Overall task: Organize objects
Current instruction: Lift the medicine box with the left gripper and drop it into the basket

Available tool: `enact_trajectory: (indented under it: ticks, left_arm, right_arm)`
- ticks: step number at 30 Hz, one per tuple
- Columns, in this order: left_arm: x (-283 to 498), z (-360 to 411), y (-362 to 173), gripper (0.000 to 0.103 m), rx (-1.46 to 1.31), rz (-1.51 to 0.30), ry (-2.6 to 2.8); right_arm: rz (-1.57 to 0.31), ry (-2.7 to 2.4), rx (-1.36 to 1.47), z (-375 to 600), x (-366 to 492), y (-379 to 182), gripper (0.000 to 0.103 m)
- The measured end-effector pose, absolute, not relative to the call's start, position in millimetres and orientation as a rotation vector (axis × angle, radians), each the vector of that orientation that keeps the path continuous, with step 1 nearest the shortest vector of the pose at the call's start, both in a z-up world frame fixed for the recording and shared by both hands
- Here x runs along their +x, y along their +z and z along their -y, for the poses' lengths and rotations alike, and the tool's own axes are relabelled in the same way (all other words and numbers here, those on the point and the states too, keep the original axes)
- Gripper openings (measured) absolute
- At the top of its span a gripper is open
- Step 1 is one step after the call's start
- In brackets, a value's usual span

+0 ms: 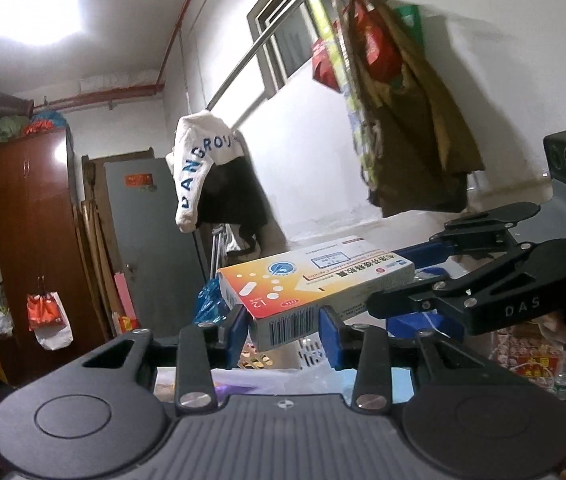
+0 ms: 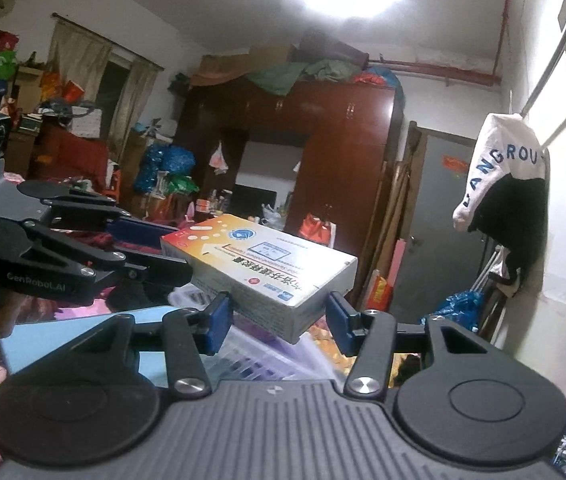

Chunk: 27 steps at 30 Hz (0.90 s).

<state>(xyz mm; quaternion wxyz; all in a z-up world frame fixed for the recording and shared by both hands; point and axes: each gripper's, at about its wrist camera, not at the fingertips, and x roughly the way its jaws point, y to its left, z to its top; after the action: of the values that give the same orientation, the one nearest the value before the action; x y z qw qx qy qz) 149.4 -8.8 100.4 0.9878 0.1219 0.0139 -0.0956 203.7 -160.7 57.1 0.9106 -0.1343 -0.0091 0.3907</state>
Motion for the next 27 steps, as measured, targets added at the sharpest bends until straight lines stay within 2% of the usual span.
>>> enact_trajectory:
  ticks: [14,27]
  left_arm:
    - [272.0,-9.9,76.1,0.043,0.208,-0.241,-0.157]
    - [314.1,-26.0,60.5,0.043,0.153,-0.401,-0.131]
  right_arm:
    - [-0.212,0.758,-0.243,132.4,300.9,25.6,0.052]
    - [-0.388,0.720,-0.239,124.2,332.1,14.3,0.051]
